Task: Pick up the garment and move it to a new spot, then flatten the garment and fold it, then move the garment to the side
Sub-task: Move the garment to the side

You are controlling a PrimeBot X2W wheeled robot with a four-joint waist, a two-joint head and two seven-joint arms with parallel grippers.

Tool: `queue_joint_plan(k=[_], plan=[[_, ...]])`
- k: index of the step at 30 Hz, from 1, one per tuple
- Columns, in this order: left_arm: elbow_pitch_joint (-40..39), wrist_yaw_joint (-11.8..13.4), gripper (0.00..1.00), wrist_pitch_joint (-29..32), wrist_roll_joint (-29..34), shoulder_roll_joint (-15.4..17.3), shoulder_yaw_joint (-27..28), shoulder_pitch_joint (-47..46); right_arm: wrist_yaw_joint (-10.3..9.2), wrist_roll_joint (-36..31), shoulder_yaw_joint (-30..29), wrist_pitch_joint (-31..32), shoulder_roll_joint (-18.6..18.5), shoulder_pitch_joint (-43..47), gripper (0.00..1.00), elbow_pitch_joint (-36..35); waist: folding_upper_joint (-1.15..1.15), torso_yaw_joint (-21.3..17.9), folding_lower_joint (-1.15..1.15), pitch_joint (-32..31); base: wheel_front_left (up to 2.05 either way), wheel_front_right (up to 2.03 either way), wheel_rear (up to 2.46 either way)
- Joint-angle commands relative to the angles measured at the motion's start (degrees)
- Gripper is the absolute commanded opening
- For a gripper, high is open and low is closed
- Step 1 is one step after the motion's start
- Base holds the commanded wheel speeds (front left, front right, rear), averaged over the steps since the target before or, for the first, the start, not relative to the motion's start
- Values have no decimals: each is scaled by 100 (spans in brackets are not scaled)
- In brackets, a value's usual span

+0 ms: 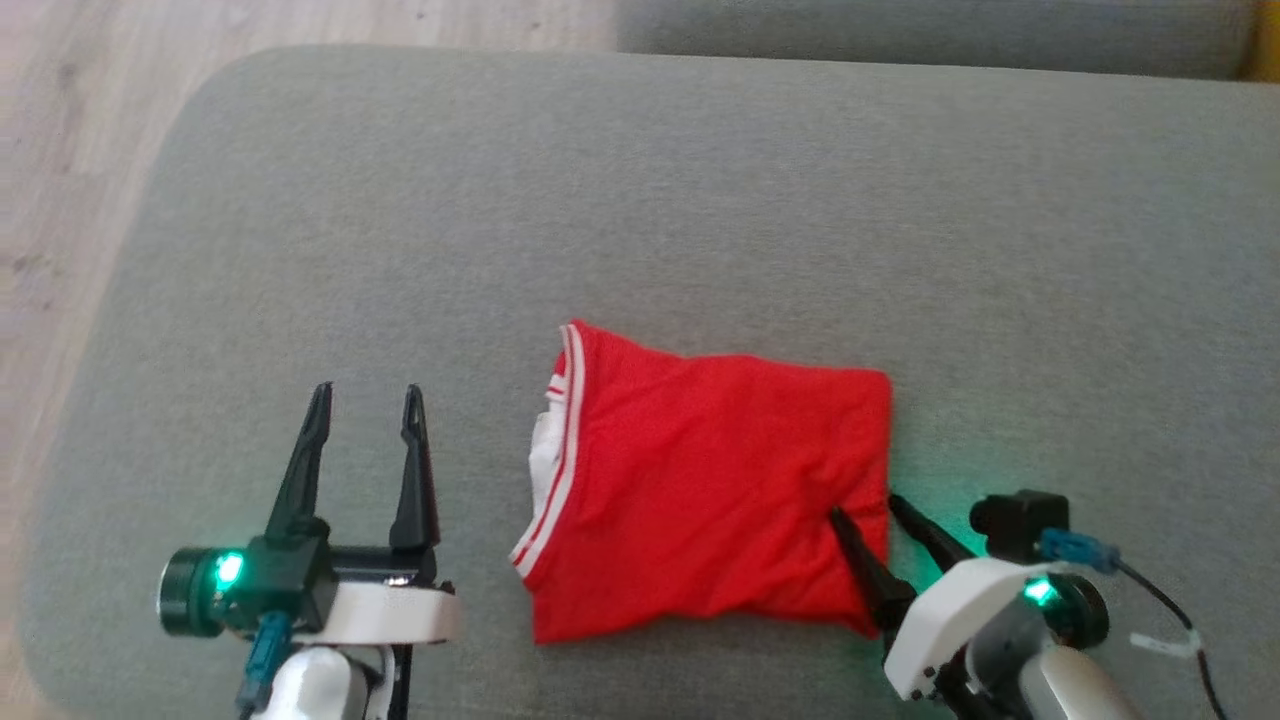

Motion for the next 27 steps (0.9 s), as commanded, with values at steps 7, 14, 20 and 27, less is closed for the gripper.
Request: queue_joint_plan(k=[7,14,20,27], plan=[[-51,-68,100,-88,34,-39,239,-285,-3,461,694,119,-257,-434,0,286,0,118,-1,-20,0,0,0],[-63,-93,100,-89,29,-26,363,-131,-3,276,1006,-146,-677,-590,0,-23,0,-453,-1,-136,0,0,0],[-89,-120,100,-90,23,29,484,-59,-3,165,1000,-93,-1183,-706,0,-361,0,-1480,-1,-149,0,0,0],[-80,-136,100,-90,24,-45,493,-40,-3,296,988,27,-1640,-1078,0,-369,0,-2544,-1,-201,0,0,0]])
